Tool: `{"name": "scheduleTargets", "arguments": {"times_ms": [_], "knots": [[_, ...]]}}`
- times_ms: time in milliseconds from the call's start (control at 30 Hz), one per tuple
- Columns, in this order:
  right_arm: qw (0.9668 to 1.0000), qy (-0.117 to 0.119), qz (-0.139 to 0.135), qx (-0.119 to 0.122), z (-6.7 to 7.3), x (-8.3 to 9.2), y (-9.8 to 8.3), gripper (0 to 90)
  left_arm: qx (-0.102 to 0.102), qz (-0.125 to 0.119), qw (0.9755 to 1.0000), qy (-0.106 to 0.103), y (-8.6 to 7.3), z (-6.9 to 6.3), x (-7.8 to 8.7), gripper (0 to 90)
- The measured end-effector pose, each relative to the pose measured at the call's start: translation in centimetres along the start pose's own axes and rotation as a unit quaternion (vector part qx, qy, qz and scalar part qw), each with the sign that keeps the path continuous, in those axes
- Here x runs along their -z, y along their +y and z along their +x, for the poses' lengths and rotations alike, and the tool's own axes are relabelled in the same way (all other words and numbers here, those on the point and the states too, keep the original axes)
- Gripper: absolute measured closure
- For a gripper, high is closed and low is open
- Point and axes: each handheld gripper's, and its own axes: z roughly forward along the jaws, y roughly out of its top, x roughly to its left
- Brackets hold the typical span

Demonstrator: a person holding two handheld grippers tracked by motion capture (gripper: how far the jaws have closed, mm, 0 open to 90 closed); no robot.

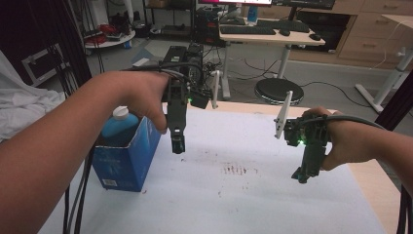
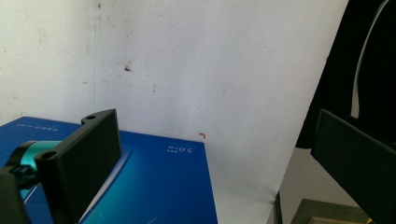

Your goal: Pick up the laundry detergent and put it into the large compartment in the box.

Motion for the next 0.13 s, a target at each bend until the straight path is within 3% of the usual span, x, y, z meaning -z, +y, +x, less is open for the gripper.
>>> {"name": "scheduleTargets", "arguments": {"times_ms": [133], "knots": [[1.0000, -0.001, -0.001, -0.001, 0.07, 0.03, 0.07, 0.6, 0.001, -0.004, 1.0000, 0.001, -0.09, -0.13, 0.10, 1.6]]}}
